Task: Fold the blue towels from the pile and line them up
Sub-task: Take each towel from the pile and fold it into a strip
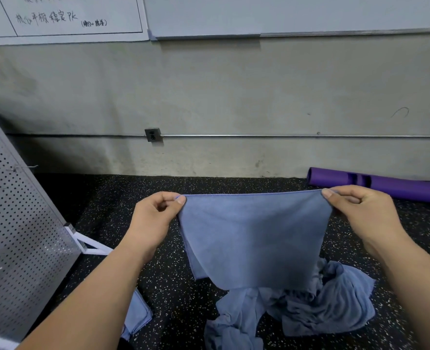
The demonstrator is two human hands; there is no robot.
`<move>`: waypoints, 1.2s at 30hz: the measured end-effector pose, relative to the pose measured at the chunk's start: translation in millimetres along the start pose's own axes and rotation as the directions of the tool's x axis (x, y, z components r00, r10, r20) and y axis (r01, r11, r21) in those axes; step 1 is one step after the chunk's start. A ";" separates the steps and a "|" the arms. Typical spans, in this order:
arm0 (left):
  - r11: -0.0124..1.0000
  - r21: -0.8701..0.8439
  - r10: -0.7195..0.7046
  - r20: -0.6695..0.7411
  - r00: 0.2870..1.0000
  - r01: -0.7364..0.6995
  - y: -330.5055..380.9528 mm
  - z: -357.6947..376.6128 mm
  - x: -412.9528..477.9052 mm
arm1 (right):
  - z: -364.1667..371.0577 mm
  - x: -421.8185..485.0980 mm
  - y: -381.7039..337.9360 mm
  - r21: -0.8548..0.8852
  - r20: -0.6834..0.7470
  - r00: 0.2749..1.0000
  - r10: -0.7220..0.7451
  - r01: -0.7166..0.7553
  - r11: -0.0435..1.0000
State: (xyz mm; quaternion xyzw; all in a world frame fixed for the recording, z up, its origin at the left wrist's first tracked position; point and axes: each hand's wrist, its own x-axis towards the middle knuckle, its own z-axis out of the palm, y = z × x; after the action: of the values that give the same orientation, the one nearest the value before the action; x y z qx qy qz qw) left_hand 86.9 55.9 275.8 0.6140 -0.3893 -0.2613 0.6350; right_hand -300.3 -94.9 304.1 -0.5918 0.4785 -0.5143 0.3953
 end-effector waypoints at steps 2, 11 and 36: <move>0.999 0.032 0.029 -0.009 1.000 -0.029 0.8 -1.7 -0.1 | -4.0 0.9 -0.1 0.009 0.002 1.000 -0.009 0.009 1.000; 0.983 0.161 0.088 -0.001 0.996 -0.087 -4.2 -4.1 2.7 | -9.4 2.4 4.4 0.030 0.075 0.995 -0.058 0.056 0.998; 0.856 0.470 0.301 -0.115 0.947 -0.215 -0.4 -8.3 1.4 | 5.9 -2.7 5.2 -0.164 0.004 0.987 -0.159 0.157 0.974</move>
State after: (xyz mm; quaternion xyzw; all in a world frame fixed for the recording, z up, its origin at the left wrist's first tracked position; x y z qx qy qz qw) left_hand 94.5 59.5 276.2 0.7080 -0.4578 -0.0177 0.5374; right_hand -295.4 -93.7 297.5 -0.6561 0.4723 -0.5058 0.3012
